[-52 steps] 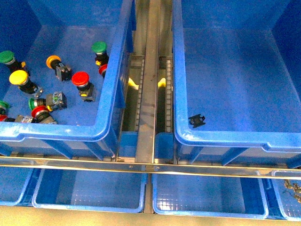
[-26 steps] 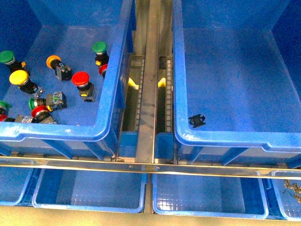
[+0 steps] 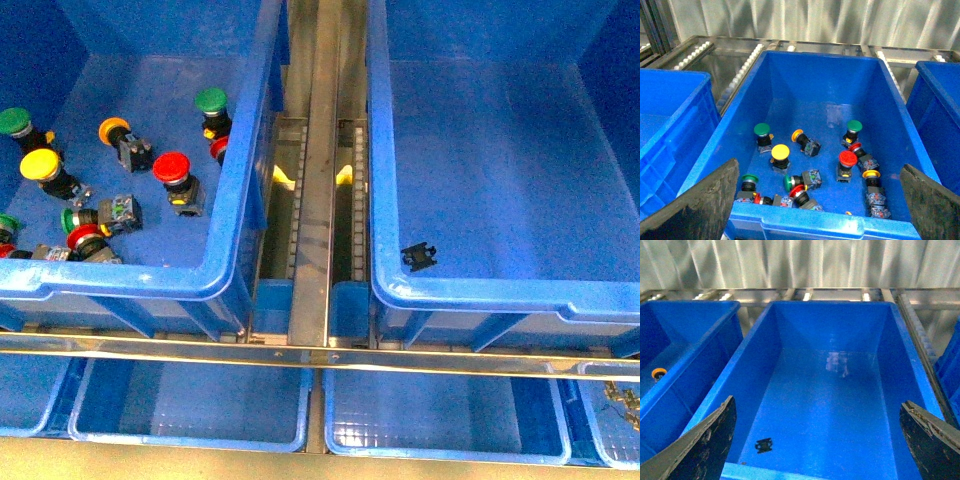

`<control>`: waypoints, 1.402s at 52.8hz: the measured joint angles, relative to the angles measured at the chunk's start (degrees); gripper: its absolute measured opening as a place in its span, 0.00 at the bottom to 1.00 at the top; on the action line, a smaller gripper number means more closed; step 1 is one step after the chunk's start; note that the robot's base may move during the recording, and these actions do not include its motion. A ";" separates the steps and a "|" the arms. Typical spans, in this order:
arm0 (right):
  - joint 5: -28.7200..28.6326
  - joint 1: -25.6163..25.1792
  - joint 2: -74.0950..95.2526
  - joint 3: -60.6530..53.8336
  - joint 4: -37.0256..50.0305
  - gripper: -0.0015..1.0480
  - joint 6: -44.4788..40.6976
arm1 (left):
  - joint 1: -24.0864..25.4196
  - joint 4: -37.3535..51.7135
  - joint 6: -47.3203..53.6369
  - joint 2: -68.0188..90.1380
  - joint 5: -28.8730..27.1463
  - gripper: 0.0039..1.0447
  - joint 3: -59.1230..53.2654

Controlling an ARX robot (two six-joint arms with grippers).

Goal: Pick red and yellow buttons and place in box

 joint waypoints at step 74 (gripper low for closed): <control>0.00 0.00 0.00 0.00 0.00 0.94 0.00 | 16.85 -22.16 -6.14 33.46 4.76 0.93 16.61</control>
